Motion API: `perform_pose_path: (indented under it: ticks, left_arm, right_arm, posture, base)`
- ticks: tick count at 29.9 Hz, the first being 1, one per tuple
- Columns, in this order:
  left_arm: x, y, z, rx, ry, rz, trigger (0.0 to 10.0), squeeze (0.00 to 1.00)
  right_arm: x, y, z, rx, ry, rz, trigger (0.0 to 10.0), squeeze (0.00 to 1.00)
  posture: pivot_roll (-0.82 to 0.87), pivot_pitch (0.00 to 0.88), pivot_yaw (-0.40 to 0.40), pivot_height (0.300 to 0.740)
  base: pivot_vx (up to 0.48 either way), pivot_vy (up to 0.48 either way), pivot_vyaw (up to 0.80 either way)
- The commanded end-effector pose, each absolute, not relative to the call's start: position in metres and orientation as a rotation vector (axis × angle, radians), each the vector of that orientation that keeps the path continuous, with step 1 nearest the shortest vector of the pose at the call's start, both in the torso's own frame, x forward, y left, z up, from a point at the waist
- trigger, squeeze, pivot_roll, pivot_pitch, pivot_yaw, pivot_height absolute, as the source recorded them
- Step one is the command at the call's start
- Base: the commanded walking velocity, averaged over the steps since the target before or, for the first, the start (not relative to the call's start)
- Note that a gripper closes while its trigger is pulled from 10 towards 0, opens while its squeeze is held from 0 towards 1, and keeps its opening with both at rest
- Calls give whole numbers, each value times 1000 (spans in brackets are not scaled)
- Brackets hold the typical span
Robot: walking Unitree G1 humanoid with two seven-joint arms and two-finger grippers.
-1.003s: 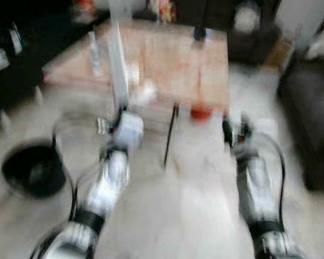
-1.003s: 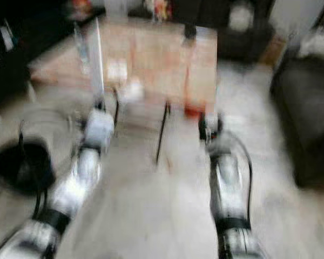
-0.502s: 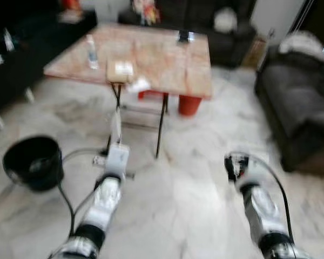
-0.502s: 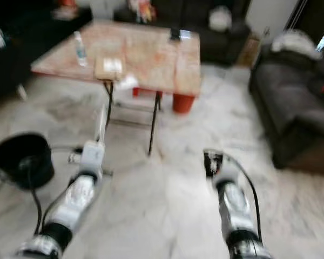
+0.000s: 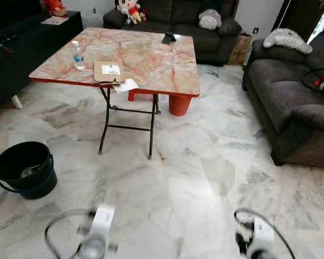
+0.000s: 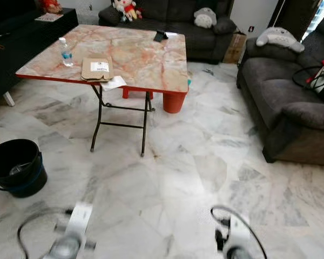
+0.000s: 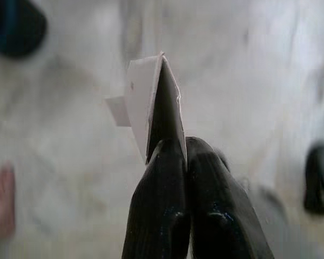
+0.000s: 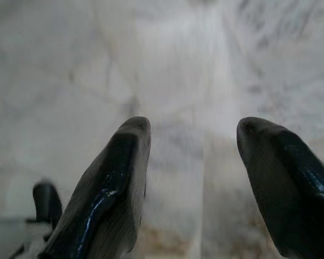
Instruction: Picking trash to rubbish bin
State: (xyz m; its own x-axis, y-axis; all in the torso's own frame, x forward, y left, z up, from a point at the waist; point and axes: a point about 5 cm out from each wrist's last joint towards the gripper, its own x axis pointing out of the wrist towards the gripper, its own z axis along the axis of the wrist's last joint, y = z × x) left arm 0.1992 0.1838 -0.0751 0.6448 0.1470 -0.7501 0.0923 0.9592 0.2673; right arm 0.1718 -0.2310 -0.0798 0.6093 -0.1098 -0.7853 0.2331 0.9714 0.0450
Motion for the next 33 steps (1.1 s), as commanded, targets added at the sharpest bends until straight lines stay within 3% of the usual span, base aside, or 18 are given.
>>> perform_pose_path:
  ticks: [1,15,33]
  left_arm:
    - [203,183,-73,301,865,32,10000,0]
    - [189,191,-80,297,914,88,10000,0]
    - [189,191,-80,310,910,101,10000,0]
  right_arm:
    - [182,-231,-75,132,862,-189,10000,0]
    - [180,-234,-75,110,873,-202,10000,0]
    - [184,-229,-74,118,860,-170,10000,0]
  posture:
    - [86,0,-106,740]
    - [89,0,-108,740]
    - [90,0,-111,740]
  base:
    - [0,0,0]
    - [0,0,764]
    - [362,0,511]
